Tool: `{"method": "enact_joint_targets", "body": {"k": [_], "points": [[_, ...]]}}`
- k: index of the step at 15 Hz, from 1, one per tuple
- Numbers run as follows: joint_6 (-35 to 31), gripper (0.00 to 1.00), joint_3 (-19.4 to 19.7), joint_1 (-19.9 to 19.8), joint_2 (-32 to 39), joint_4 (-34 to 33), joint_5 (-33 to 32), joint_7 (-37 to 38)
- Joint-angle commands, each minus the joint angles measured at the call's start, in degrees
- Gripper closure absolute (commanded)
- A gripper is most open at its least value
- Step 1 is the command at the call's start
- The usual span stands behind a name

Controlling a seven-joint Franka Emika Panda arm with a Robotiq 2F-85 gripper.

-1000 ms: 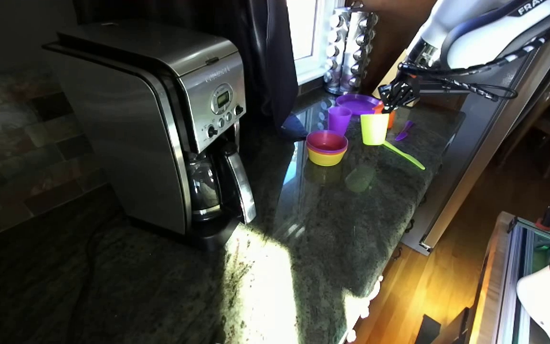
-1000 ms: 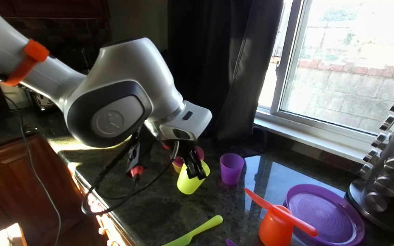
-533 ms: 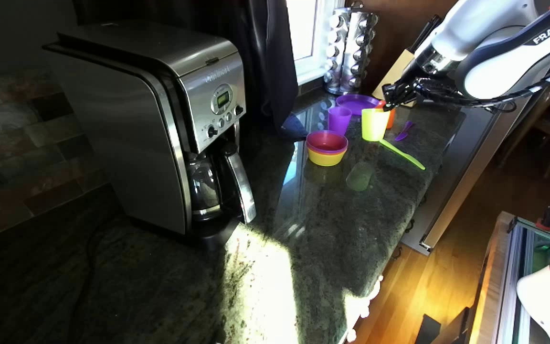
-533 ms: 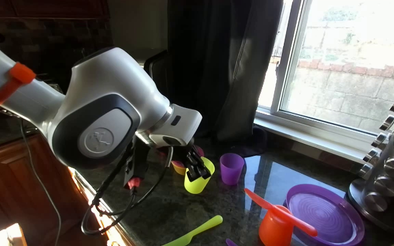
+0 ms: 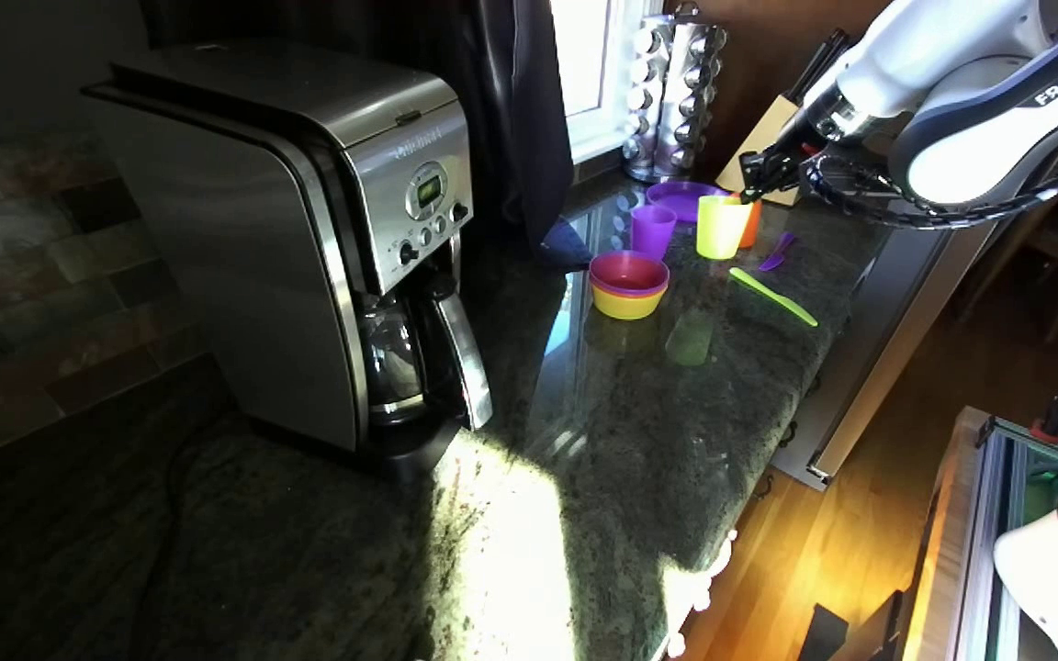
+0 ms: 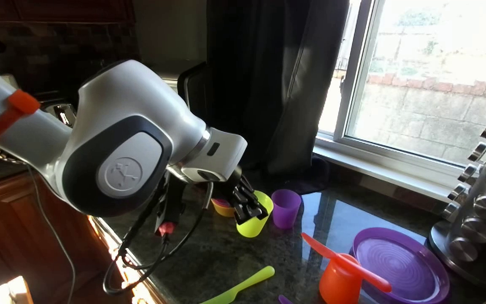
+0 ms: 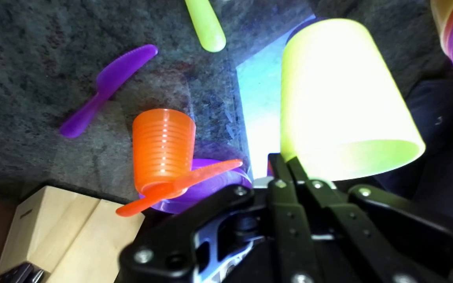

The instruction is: Remove the yellow knife from the top of the yellow cup then place the cup upside down.

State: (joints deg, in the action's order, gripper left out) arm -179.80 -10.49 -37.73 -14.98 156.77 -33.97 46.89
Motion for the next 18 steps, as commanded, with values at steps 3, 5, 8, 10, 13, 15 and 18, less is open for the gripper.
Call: {"method": "enact_joint_targets", "body": {"k": [3, 5, 8, 10, 13, 15, 18], "points": [[-1.75, 0.99, -9.59, -9.83, -1.5, 1.94, -2.87, 8.48], [-0.9, 0.99, -12.94, -12.99, -0.35, 0.34, -4.34, 11.3], [-0.79, 0.99, -18.79, -18.69, -1.45, 0.89, -6.23, 14.95], [-0.64, 0.99, -22.79, -22.67, -1.99, 0.88, -7.74, 17.12], [-0.58, 0.99, -28.4, -27.88, -2.0, 0.85, -8.92, 19.76], [-0.82, 0.99, -31.78, -30.91, -2.01, 0.83, -9.22, 21.05], [-0.79, 0.99, -36.65, -35.24, -1.74, 0.73, -9.02, 22.14]]}}
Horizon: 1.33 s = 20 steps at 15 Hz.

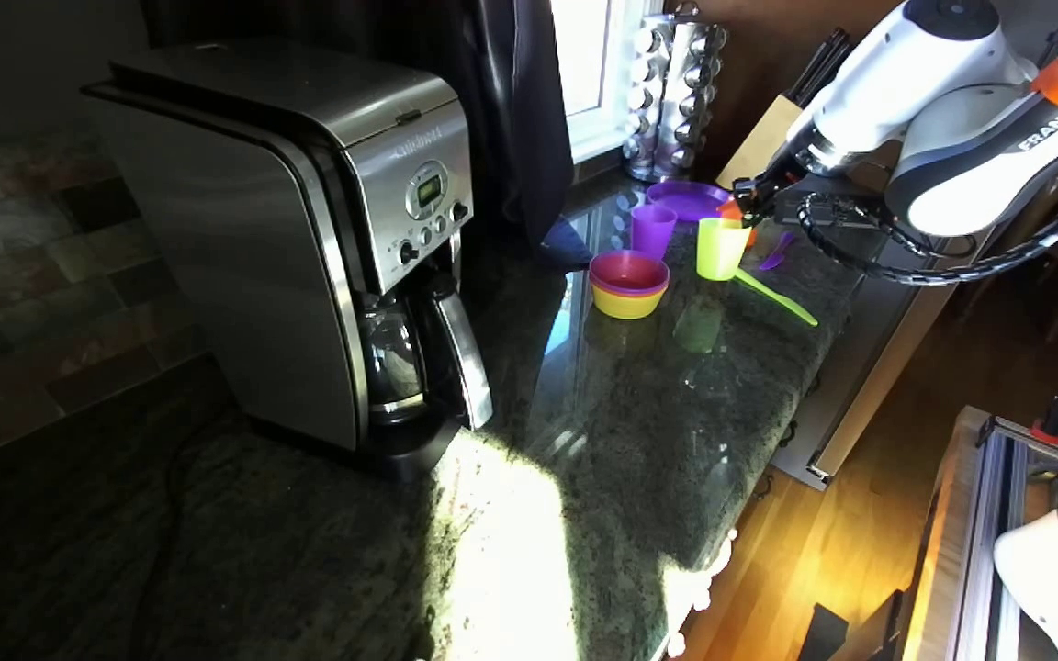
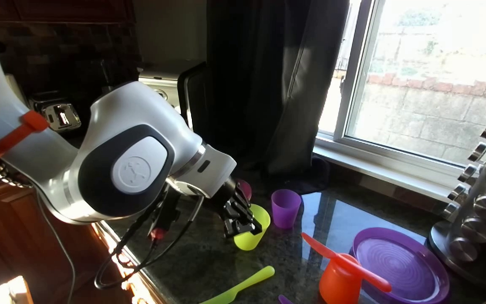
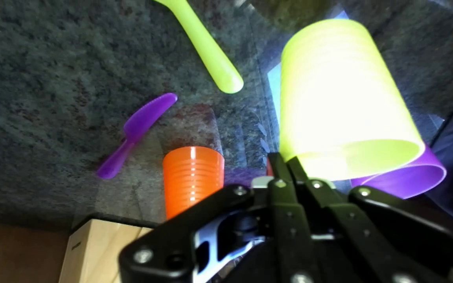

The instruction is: Remove the yellow knife from the top of the yellow cup then place the cup upside down.

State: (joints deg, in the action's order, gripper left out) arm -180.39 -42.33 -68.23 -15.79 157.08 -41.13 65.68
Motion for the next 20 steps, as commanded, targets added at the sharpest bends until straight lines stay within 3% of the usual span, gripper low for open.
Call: {"method": "enact_joint_targets", "body": {"k": [1, 6, 7, 9, 11, 17, 20], "points": [[-0.26, 0.99, -6.4, -6.16, -0.95, 0.37, -1.81, 3.75], [-0.66, 0.97, -13.84, -12.94, -1.55, 0.41, -1.39, 4.88], [-0.53, 0.71, -15.14, -14.05, -1.49, 0.42, -1.12, 4.99], [-1.16, 0.68, -17.34, -16.02, -1.83, 0.54, -0.62, 5.51], [-1.72, 0.52, -18.12, -16.52, -1.91, 0.6, -0.08, 5.65], [-0.86, 0.06, -13.31, -13.04, 0.68, -0.85, -0.35, 1.0], [-2.03, 0.0, -6.79, -7.73, 5.39, -1.92, -0.47, -5.29]]}}
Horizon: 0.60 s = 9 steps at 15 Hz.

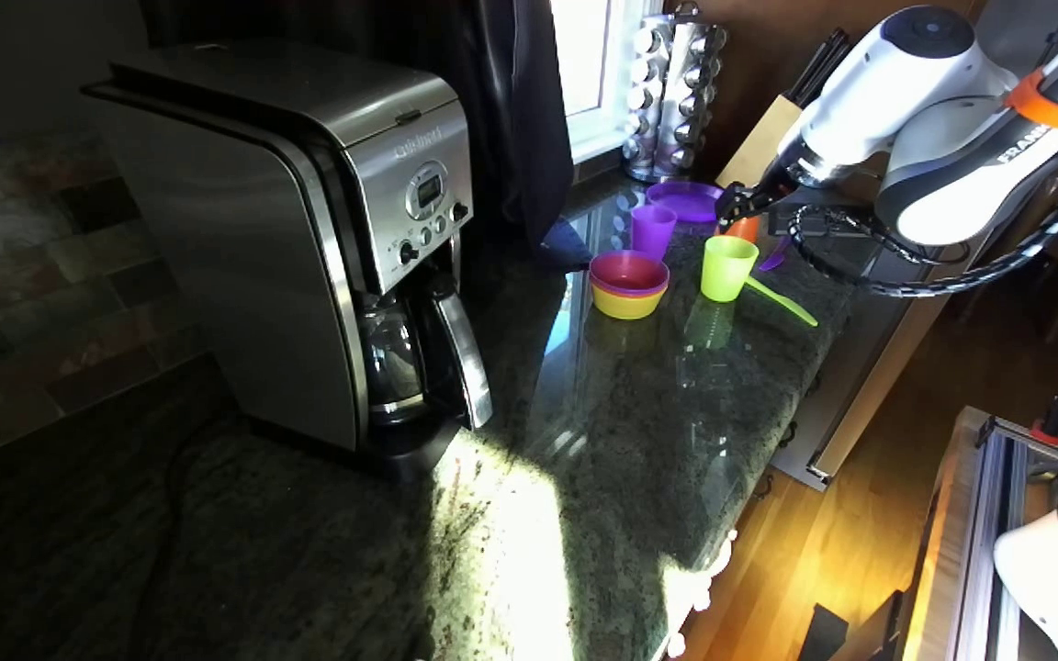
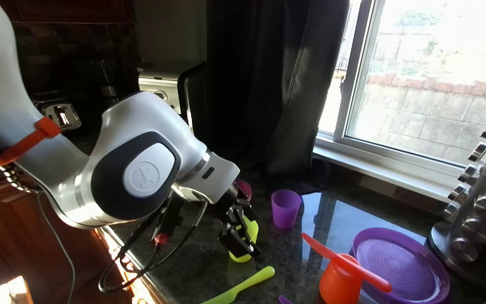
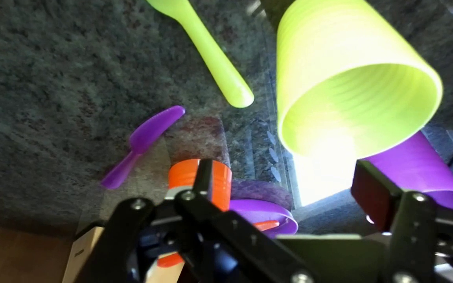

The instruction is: Remove the yellow knife from the top of the yellow cup then place the cup upside down.

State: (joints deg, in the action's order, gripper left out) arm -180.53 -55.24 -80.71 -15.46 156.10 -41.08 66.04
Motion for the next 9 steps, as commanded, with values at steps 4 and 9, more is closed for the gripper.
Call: {"method": "enact_joint_targets", "body": {"k": [4, 9], "points": [[-2.68, 0.0, 16.81, 15.51, 10.47, -1.64, 1.34, -15.69], [-2.56, 0.0, 23.93, 25.57, 12.1, -0.73, 8.77, -24.15]]}}
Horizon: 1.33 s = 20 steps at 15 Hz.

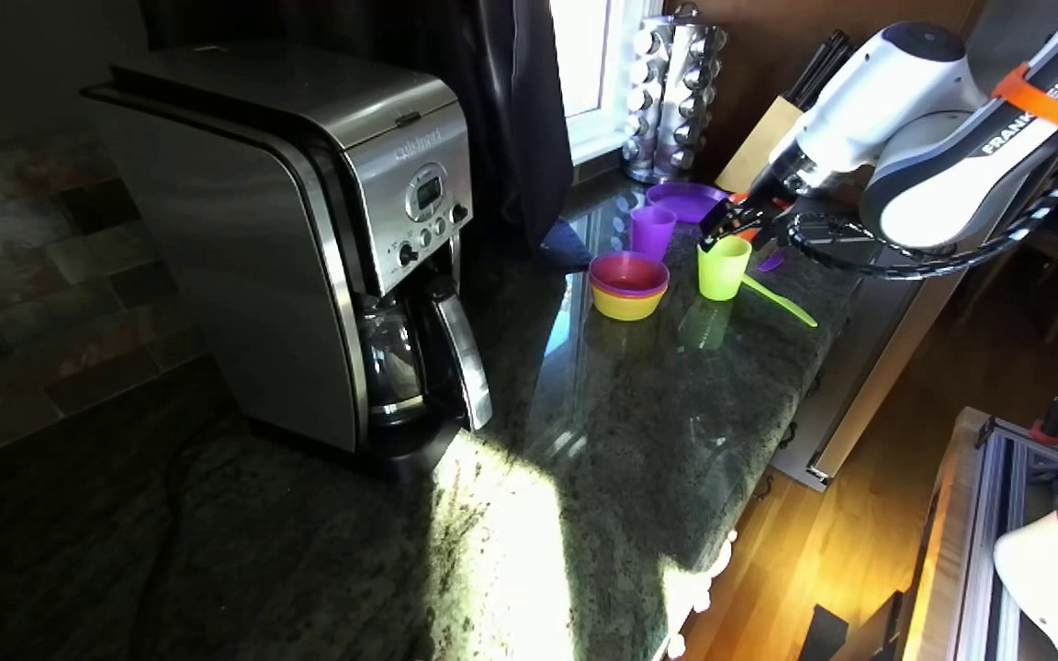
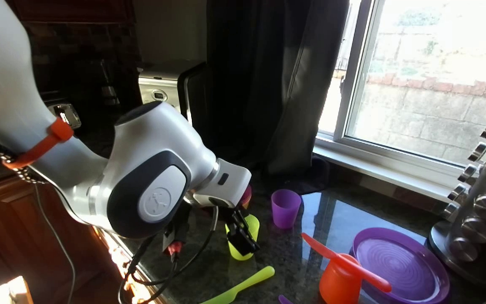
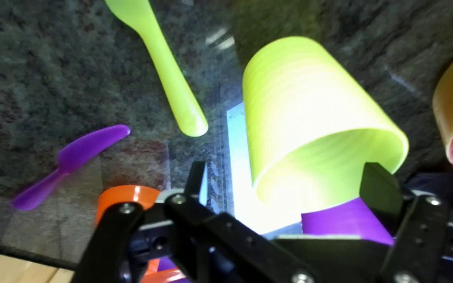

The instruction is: Remove the yellow knife from the top of the yellow cup then place the cup upside down.

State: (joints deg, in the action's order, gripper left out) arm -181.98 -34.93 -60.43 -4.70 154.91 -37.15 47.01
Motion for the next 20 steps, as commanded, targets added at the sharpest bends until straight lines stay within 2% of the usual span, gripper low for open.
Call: {"method": "enact_joint_targets", "body": {"k": [1, 6, 11, 13, 14, 17, 20], "points": [[-1.29, 0.0, 4.21, 6.65, 0.95, 0.73, 6.55, -6.24], [0.65, 0.0, 8.22, 14.6, -0.69, 0.98, 15.34, -12.01], [9.95, 0.0, 14.67, 22.54, -6.92, 0.85, 27.62, -18.7], [16.6, 0.0, 18.36, 25.57, -12.11, 0.75, 33.07, -23.5], [20.69, 0.0, 24.25, 30.1, -14.75, 0.32, 32.67, -24.27], [32.54, 0.0, 31.08, 33.02, -22.33, -1.55, 30.74, -27.2], [41.92, 0.0, 35.17, 34.38, -26.57, -4.48, 28.7, -29.69]]}}
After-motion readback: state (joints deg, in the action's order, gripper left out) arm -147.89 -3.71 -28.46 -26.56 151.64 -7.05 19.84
